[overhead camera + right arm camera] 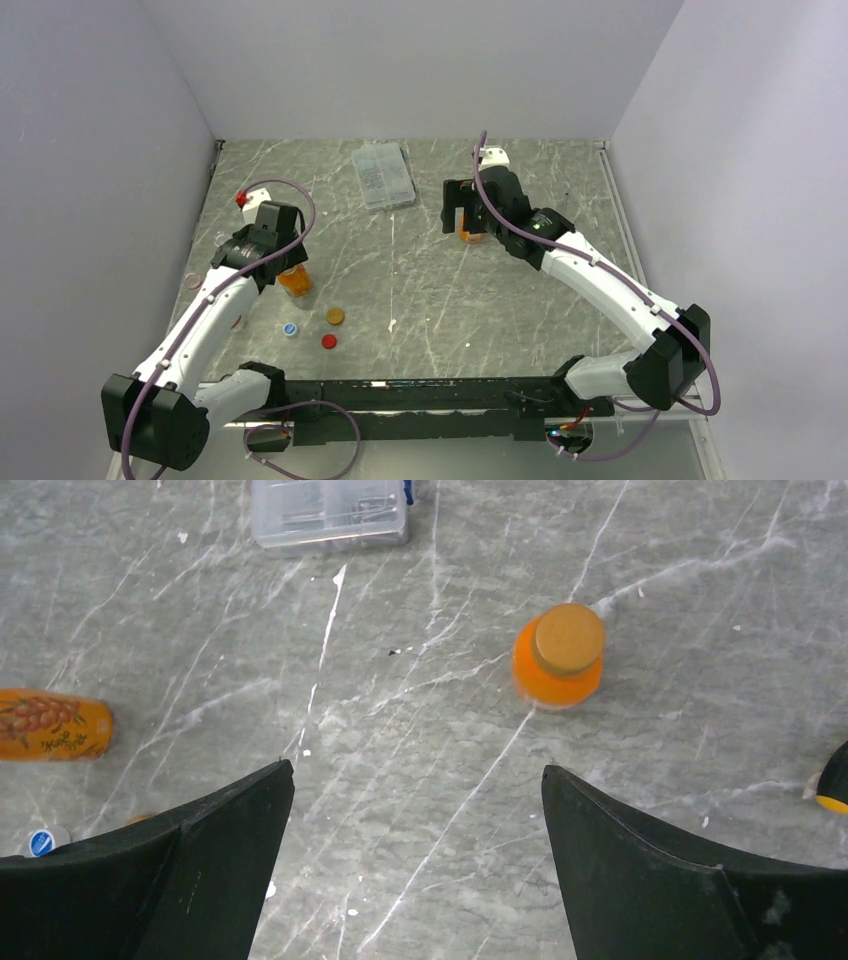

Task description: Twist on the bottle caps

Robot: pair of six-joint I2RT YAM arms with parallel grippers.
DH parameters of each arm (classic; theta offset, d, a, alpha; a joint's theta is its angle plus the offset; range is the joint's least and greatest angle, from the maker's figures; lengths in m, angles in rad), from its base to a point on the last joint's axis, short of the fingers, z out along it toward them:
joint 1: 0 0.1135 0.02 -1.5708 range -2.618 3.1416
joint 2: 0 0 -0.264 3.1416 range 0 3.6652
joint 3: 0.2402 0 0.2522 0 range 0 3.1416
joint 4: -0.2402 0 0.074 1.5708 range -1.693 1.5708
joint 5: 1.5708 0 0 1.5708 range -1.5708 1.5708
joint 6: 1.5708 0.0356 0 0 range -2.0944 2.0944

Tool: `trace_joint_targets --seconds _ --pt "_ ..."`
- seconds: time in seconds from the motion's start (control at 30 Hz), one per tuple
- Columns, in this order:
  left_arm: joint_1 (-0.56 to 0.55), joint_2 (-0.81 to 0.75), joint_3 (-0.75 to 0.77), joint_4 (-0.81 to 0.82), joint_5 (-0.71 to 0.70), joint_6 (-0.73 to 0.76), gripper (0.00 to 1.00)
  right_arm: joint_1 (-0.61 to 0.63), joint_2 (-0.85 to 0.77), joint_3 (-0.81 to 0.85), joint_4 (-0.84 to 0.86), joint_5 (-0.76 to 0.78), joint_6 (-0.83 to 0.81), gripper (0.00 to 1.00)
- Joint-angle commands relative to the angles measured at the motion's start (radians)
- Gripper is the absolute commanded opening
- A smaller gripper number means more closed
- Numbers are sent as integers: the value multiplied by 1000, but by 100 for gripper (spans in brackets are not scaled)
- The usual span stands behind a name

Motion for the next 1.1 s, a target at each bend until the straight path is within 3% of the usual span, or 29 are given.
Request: trace_joint_targets --seconds 0.0,0.5,0.77,0.93,1.07 --pt "30 14 -24 81 17 -49 67 11 -41 -14 7 22 16 96" --pt "94 99 -86 188 101 -51 61 40 -69 -34 -6 36 28 95" --pt "94 121 -98 203 156 -30 46 64 -60 -26 -12 46 28 95" --pt "90 132 -48 209 285 54 24 87 -65 -21 -9 44 22 95" --pt "23 162 24 191 352 110 21 93 -70 -23 -17 52 23 95"
